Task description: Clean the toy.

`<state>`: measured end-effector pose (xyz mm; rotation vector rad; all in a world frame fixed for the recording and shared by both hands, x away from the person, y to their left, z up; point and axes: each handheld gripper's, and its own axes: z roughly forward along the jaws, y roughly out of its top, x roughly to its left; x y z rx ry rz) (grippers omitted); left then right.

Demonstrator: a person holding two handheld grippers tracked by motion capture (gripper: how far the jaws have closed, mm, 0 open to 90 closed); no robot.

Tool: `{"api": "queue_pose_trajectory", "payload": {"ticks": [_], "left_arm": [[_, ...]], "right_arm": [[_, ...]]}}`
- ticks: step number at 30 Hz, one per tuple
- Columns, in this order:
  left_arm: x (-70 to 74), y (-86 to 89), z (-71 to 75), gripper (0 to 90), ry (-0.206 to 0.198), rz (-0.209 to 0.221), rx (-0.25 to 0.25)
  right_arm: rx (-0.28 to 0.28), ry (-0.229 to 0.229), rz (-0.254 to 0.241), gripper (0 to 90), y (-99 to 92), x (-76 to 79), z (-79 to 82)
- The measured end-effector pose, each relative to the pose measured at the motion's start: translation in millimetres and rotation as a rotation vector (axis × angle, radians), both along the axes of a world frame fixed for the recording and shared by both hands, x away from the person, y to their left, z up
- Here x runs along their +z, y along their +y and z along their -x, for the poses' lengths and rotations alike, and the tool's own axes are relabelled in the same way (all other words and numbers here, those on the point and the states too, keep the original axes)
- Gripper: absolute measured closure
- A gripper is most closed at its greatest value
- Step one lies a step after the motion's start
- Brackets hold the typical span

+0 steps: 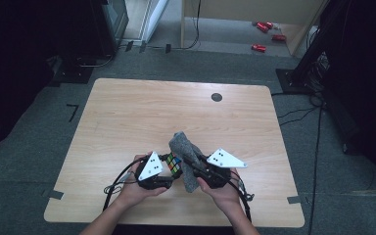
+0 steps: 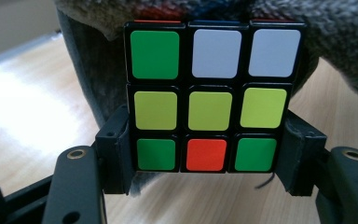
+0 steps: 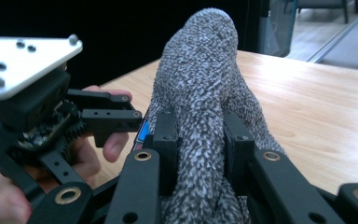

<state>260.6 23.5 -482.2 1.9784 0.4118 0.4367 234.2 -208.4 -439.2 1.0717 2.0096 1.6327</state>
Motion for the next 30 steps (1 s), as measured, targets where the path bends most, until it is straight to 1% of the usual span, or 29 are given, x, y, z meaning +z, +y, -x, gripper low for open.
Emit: {"api": "queue_pose_trajectory", "payload": {"ticks": [1,4,6,8,11,13,14,15,17,18,20,22,23,25,27,28,29,30], "left_arm": [[0.1,0.9,0.2,34.4,0.000,0.009,-0.004],[0.8,1.9,0.2,34.5,-0.010,0.013,-0.001],[1.1,2.9,0.4,34.5,-0.015,0.019,0.001],[1.7,4.3,0.2,34.5,-0.019,0.022,0.002],[2.3,6.5,-1.3,34.5,-0.014,0.034,0.007],[2.9,8.0,-2.9,34.5,-0.001,0.052,0.011],[2.7,8.3,-3.8,34.5,0.002,0.048,0.015],[1.8,8.1,-4.7,34.5,0.009,0.037,0.017],[-2.3,6.2,-6.0,34.5,0.019,0.002,0.028],[-4.5,4.8,-6.7,34.5,0.031,-0.014,0.031],[-7.5,1.7,-6.7,34.5,0.045,-0.030,0.033],[-7.9,-1.1,-5.4,34.5,0.050,-0.027,0.023],[-7.4,-2.1,-4.4,34.5,0.048,-0.022,0.016],[-5.5,-2.6,-2.7,34.5,0.042,-0.009,0.005],[-2.7,-1.1,-1.8,34.5,0.040,0.012,0.001],[-2.0,-0.3,-1.6,34.5,0.031,0.010,0.005],[-1.6,0.7,-1.6,34.5,0.028,0.015,0.005],[-1.3,1.9,-1.7,34.5,0.029,0.023,0.004]], "right_arm": [[0.003,0.013,-0.011,72.6,-1.3,-0.1,-1.1],[0.000,0.024,-0.022,72.5,-5.3,-1.1,-4.1],[-0.017,0.027,-0.020,72.4,-8.3,-2.9,-6.2],[-0.032,0.039,-0.025,72.3,-12.5,-4.8,-8.9],[-0.069,0.058,-0.010,72.4,-18.1,-6.8,-12.4],[-0.104,0.077,0.020,72.5,-20.4,-7.7,-14.3],[-0.115,0.079,0.027,72.5,-21.1,-8.1,-14.7],[-0.124,0.076,0.021,72.5,-21.8,-7.8,-14.4],[-0.128,0.064,-0.001,72.3,-21.1,-4.4,-12.3],[-0.124,0.052,-0.010,72.2,-20.1,-2.1,-10.5],[-0.097,0.031,-0.022,72.0,-15.5,2.7,-6.3],[-0.062,0.006,-0.018,71.9,-8.9,5.6,-2.0],[-0.047,0.002,-0.009,71.9,-5.2,6.1,-0.3],[-0.027,0.000,0.012,71.8,0.7,4.9,1.3],[-0.021,0.014,0.021,71.5,3.5,1.3,0.5],[-0.024,0.018,0.017,71.3,3.0,-0.8,-0.3],[-0.024,0.026,-0.005,71.2,1.4,-2.0,-1.2],[-0.029,0.032,-0.007,71.2,-0.3,-2.6,-2.5]]}}
